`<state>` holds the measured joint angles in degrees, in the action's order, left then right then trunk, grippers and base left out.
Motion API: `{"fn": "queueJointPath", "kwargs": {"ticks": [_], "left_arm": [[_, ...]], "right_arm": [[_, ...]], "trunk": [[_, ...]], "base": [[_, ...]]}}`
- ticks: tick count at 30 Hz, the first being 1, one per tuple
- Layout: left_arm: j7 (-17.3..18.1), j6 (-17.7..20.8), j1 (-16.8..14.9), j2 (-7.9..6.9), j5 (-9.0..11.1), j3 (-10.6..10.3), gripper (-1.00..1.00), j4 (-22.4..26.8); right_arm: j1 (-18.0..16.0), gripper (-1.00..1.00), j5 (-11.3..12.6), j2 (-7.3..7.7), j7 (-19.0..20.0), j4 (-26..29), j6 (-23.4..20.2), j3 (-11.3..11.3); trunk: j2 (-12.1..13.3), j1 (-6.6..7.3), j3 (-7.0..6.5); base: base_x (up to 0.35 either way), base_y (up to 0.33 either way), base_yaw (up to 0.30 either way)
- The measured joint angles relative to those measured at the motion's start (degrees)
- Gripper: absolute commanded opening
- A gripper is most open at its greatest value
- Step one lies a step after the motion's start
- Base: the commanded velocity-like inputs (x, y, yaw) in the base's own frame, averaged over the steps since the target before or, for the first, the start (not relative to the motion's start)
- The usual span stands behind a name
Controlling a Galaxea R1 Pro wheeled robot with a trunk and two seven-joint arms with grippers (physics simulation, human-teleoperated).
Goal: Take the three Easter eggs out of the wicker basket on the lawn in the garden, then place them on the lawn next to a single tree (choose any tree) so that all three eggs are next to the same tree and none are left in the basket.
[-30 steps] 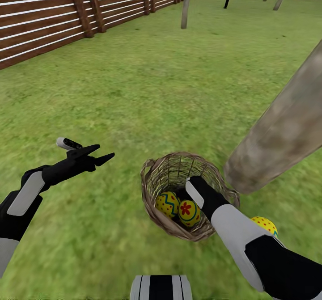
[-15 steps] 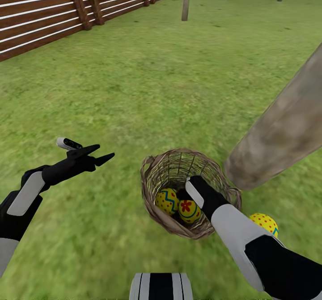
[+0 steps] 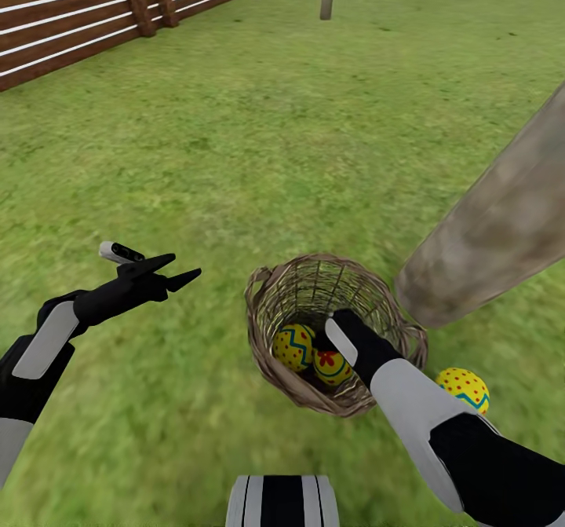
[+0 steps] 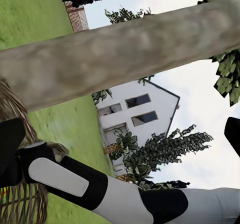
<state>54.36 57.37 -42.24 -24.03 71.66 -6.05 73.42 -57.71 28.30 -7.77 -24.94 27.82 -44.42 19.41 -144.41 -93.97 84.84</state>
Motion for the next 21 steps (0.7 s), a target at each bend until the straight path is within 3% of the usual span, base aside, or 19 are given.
{"fn": "queueJointPath", "kwargs": {"ticks": [13, 21], "left_arm": [[0.0, 0.02, 0.0, 0.0, -0.03, -0.07, 1.0, 0.0], [0.01, -0.01, 0.0, 0.0, -0.03, -0.07, 1.0, -0.01]], "right_arm": [[0.0, 1.0, 0.74, 0.24, 0.45, 0.04, -0.35, -0.5], [-0.04, 1.0, -0.02, 0.24, 0.4, 0.62, -0.32, -0.55]], "trunk": [[-0.08, -0.16, 1.32], [-0.14, -0.25, 2.2]], "base": [[0.0, 0.0, 0.0], [0.0, 0.0, 0.0]]}}
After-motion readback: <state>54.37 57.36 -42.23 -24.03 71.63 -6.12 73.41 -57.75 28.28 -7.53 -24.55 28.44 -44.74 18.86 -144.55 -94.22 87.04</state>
